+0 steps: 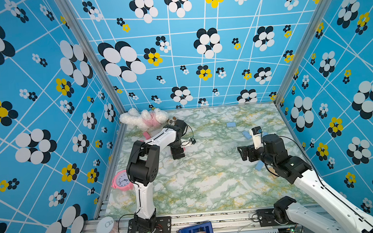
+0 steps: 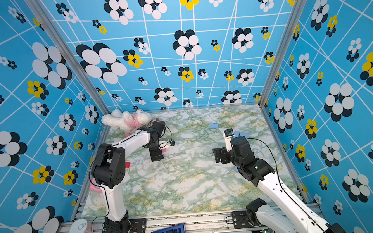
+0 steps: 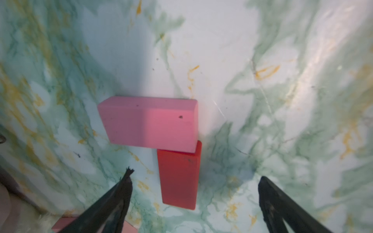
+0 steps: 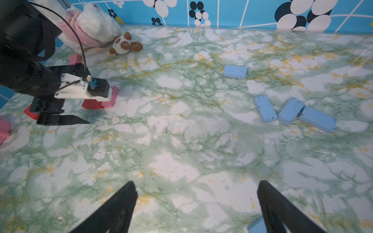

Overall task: Assemble the letter t with building blocks
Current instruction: Assemble the building block at the center of the board, then pick up the building block from the center of the board.

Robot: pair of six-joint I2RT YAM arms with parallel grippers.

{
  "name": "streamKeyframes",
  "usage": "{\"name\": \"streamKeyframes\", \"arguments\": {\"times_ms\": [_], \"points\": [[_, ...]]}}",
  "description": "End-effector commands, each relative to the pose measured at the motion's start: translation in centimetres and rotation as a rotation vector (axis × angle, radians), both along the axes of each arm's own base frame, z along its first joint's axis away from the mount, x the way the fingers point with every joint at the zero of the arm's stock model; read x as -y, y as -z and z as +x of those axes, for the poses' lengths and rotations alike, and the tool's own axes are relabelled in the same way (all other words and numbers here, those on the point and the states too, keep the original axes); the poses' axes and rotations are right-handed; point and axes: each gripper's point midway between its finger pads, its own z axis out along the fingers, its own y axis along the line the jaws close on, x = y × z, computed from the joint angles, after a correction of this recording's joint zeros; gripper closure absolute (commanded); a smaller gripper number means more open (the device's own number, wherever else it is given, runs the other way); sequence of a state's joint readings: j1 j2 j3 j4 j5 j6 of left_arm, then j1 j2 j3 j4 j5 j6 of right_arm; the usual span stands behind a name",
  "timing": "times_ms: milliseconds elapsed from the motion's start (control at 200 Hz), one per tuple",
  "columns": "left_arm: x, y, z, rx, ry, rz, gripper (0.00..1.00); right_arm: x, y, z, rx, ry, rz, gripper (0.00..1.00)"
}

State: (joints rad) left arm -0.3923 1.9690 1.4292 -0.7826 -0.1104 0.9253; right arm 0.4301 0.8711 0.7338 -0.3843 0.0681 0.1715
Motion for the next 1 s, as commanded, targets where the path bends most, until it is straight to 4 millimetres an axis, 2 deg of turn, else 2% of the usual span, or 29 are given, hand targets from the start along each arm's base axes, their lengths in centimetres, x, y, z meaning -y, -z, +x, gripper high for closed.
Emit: {"name": "streamKeyframes", "arguments": {"times_ms": [0, 95, 220, 425, 480, 540, 605, 685, 760, 920, 1000], "points": [[1.3, -4.3, -1.1, 0.075, 0.000, -0.080, 0.01, -0.4, -0.7, 0.0, 0.026, -0.017, 0.011, 0.03], [1.2, -7.6, -1.5, 0.155, -0.013, -0.116, 0.01, -0.3, -0.8, 0.0, 0.030, -0.015, 0.009, 0.03], [1.4, -13.6, -2.1, 0.305, -0.042, -0.238, 0.01, -0.2, -0.9, 0.0, 0.038, -0.011, 0.007, 0.02], [1.9, -26.7, -3.9, 0.654, -0.054, -0.542, 0.01, 0.0, -1.2, 0.2, 0.051, -0.002, -0.004, 0.01], [1.2, -30.4, -4.3, 0.749, -0.119, -0.642, 0.01, 0.0, -1.3, 0.2, 0.051, -0.001, -0.007, 0.01], [-0.7, -34.4, -4.2, 0.833, -0.309, -0.802, 0.01, 0.1, -1.3, 0.2, 0.053, 0.001, -0.009, 0.01], [-2.5, -37.4, -4.7, 0.865, -0.424, -0.917, 0.01, 0.1, -1.3, 0.2, 0.056, 0.001, -0.009, 0.01], [-4.0, -38.7, -5.3, 0.870, -0.483, -0.906, 0.01, 0.2, -1.4, 0.3, 0.059, 0.009, -0.012, 0.01], [-5.4, -38.4, -5.5, 0.849, -0.567, -0.839, 0.01, 0.3, -1.5, 0.3, 0.061, 0.010, -0.012, 0.01], [-8.0, -35.2, -6.0, 0.750, -0.774, -0.690, 0.01, 0.5, -1.4, 0.2, 0.060, 0.017, -0.018, 0.01], [-9.0, -33.5, -6.9, 0.681, -0.898, -0.688, 0.01, 0.5, -1.3, 0.2, 0.056, 0.023, -0.019, 0.01]]}}
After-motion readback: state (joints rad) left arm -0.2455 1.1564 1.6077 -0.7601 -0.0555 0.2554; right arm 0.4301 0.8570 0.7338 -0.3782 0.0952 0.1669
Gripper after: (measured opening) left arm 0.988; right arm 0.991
